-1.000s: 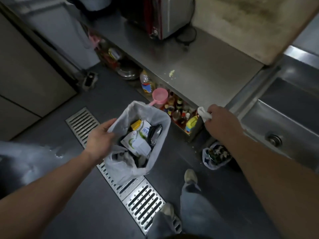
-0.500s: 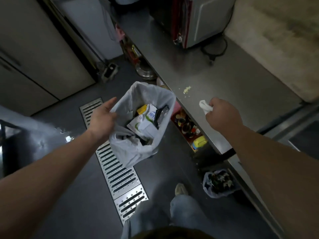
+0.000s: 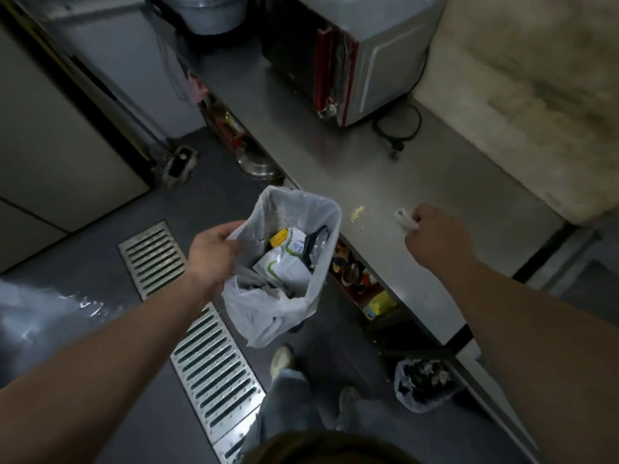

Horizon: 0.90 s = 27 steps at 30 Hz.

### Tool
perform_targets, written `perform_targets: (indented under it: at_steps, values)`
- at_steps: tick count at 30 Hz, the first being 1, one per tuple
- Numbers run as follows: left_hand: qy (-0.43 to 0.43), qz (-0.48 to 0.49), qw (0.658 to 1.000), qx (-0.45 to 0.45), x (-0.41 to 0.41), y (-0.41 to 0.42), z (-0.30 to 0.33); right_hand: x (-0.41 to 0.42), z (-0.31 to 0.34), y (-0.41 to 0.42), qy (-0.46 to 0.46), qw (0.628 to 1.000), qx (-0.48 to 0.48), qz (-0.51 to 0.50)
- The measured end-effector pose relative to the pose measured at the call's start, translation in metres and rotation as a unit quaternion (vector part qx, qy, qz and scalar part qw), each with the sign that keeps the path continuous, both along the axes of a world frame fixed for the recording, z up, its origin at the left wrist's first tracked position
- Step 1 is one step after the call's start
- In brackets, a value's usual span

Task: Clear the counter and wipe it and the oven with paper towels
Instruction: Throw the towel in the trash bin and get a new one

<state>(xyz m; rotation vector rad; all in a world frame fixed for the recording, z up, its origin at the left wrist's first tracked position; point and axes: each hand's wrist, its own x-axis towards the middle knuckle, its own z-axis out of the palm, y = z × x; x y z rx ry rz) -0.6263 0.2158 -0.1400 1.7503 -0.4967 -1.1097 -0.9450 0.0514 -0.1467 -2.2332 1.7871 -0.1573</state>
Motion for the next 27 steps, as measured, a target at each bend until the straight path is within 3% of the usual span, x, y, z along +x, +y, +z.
perform_targets:
  at_steps: [7, 15, 20, 27]
  values:
    - [-0.013, -0.034, 0.999, 0.013, 0.059, -0.032, -0.007, 0.021, -0.004, 0.001, 0.006, 0.997, 0.017, -0.07]
    - [-0.009, 0.001, 1.0, 0.03, 0.069, -0.051, -0.025, 0.027, -0.012, 0.0, 0.061, 0.993, 0.057, -0.088]
    - [0.009, -0.005, 0.999, 0.035, 0.059, -0.055, -0.039, 0.02, -0.017, -0.017, 0.073, 0.992, 0.062, -0.078]
    - [0.018, 0.075, 0.996, 0.033, 0.038, -0.067, -0.045, 0.016, -0.037, -0.064, 0.061, 0.996, 0.055, -0.012]
